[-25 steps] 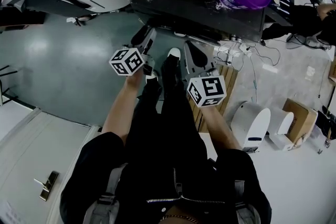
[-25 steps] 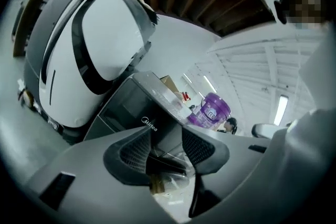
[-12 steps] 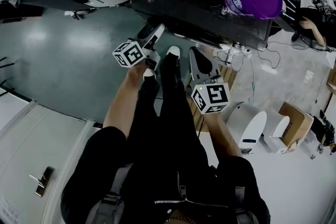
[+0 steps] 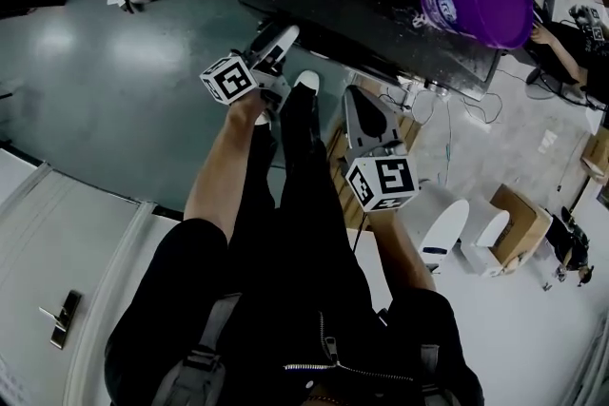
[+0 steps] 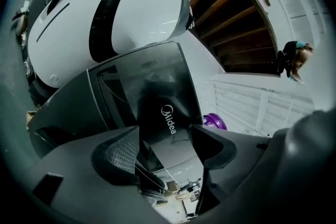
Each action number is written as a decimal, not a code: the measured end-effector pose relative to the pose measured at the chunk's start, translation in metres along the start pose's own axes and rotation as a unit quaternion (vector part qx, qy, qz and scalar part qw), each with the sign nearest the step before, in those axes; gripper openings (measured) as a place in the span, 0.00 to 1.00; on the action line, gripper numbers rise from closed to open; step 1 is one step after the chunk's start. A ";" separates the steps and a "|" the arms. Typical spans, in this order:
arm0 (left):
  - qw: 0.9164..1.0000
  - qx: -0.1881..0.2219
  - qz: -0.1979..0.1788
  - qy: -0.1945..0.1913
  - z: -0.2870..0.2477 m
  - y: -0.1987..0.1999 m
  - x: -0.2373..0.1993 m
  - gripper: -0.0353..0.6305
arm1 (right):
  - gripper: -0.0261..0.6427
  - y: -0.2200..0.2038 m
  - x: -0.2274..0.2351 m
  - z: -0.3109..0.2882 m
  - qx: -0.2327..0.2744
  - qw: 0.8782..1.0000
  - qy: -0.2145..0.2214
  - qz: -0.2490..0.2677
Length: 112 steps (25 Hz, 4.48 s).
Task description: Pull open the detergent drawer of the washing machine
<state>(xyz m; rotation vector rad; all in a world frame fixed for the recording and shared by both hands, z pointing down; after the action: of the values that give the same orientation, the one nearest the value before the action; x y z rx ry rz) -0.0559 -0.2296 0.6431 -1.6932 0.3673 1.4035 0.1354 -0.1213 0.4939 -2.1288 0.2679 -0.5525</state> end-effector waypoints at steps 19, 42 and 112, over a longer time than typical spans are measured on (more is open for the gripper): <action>0.995 -0.018 0.012 -0.099 -0.017 -0.002 -0.013 0.51 | 0.05 -0.021 0.007 -0.008 -0.039 0.999 0.008 0.000; 0.987 -0.028 0.024 -0.157 -0.017 -0.003 -0.024 0.41 | 0.05 -0.035 0.001 -0.006 -0.060 0.998 -0.007 -0.004; 0.986 -0.102 0.067 -0.118 0.138 -0.070 -0.001 0.09 | 0.05 -0.049 -0.034 0.033 -0.006 0.999 -0.029 -0.011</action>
<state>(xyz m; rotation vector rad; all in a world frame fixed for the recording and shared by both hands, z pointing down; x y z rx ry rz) -0.0957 -0.0838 0.6779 -1.6626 0.2130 1.7716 0.1207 -0.0561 0.5077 -2.1579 0.2166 -0.5015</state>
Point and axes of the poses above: the fingertips, and each gripper's own axes: z backward along the fingers, x to its right, y out of its top, the point moved 7 cm from there along z, backward along the fingers, and after that the axes turned 4 degrees about -z, right-handed, at the moved point
